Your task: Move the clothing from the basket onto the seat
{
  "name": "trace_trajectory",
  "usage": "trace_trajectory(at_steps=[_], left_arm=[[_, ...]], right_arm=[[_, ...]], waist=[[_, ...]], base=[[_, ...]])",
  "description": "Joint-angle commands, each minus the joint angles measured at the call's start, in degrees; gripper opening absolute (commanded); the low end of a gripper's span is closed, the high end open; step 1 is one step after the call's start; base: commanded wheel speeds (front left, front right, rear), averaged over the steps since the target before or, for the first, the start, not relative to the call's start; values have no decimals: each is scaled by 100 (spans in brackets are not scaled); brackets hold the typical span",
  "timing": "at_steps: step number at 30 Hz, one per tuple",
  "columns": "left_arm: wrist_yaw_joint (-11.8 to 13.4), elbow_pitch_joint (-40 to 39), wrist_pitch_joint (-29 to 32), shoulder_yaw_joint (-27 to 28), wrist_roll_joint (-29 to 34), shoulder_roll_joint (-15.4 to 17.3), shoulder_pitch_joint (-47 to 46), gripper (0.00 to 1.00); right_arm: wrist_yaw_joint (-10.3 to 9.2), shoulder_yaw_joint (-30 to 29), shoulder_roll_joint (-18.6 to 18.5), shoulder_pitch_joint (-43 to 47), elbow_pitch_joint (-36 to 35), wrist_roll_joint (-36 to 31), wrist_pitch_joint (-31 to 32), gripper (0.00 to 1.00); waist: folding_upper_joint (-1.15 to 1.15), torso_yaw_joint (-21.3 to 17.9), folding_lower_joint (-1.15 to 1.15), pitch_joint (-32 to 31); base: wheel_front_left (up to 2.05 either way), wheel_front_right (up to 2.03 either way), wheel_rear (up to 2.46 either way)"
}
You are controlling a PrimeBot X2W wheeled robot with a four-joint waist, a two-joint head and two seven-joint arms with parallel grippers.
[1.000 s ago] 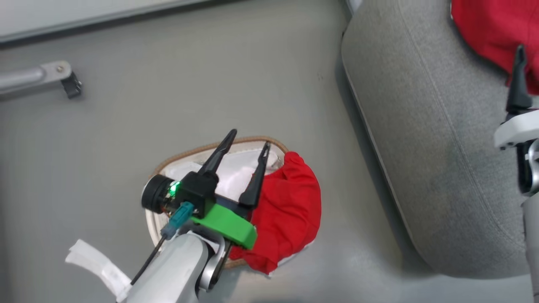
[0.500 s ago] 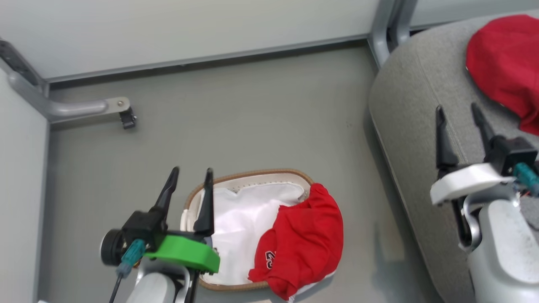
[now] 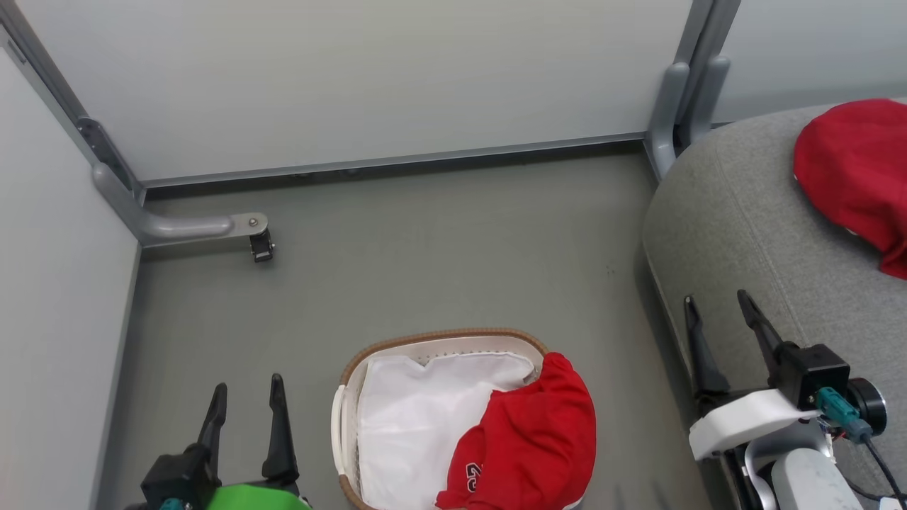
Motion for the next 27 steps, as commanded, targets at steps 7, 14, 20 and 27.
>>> trace_trajectory(at_steps=[7, 14, 20, 27], left_arm=[[-168, 8, -5, 201, 217, -102, 283, 100], [-248, 80, -5, 176, 324, -139, 297, 100], [-268, 107, -5, 166, 367, -152, 338, 100], [-280, 105, -5, 151, 369, -156, 354, 100]], right_arm=[[-8, 216, -23, 357, -104, 47, -12, 100], [-8, 312, -22, 442, -11, 167, -12, 100], [-8, 332, -21, 456, 24, 205, -13, 100], [-8, 350, -21, 487, 40, 241, -12, 100]], waist=[[0, -52, 0, -107], [0, -81, 0, -176], [0, -77, 0, -228], [0, -61, 0, -245]], base=[[0, 0, 0], [0, 0, 0], [0, 0, 0], [0, 0, 0]])
